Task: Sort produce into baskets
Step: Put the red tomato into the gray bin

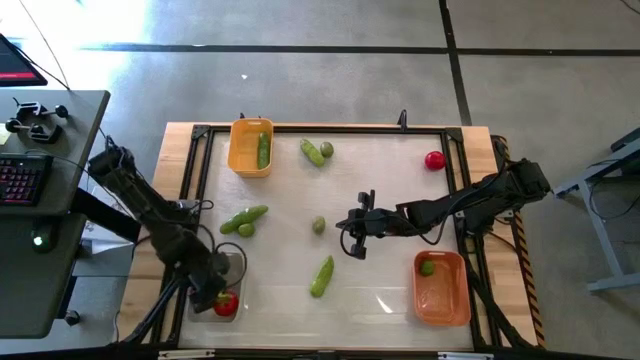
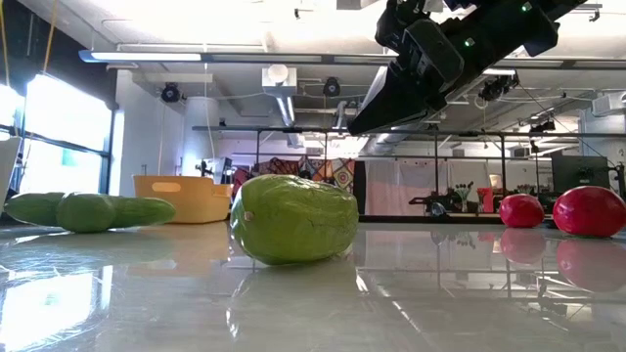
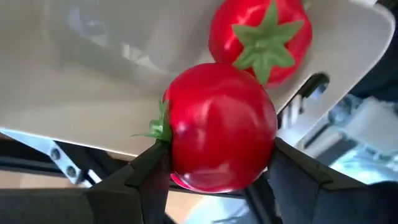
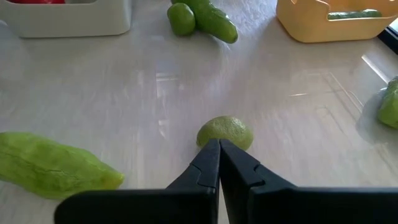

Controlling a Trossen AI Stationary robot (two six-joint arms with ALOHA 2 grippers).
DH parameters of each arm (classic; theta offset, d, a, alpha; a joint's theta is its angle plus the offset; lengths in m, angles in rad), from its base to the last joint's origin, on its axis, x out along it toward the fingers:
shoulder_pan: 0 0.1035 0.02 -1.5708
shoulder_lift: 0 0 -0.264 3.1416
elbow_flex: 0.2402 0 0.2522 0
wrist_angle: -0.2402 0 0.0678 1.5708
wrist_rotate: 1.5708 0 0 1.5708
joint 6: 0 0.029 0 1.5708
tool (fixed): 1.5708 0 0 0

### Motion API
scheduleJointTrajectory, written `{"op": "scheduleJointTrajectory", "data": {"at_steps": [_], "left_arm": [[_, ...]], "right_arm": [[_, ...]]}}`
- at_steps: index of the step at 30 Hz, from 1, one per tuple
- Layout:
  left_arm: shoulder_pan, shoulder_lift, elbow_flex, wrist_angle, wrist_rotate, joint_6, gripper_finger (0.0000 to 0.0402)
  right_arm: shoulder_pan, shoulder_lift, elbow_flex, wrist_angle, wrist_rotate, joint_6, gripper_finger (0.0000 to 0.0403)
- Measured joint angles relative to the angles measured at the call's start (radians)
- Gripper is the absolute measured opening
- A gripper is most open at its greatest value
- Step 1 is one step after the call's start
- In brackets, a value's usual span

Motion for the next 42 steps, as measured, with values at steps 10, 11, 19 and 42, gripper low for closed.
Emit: {"op": "scheduleJointTrajectory", "data": {"at_steps": [10,11,19,42], "left_arm": [[0.138,0.014,0.000,0.058,0.132,-0.100,0.0203],[0.146,0.018,0.000,0.058,0.154,-0.109,0.0203],[0.218,0.082,0.000,0.041,0.262,-0.149,0.0203],[0.214,0.215,-0.001,-0.042,0.325,-0.029,0.0205]], "right_arm": [[0.000,0.000,0.000,-0.007,0.000,0.000,0.0000],[0.000,0.000,0.000,-0.010,0.000,0.000,0.0000],[0.000,0.000,0.000,-0.028,-0.001,0.005,0.0000],[0.015,0.000,0.000,-0.062,0.014,0.000,0.0000]]}}
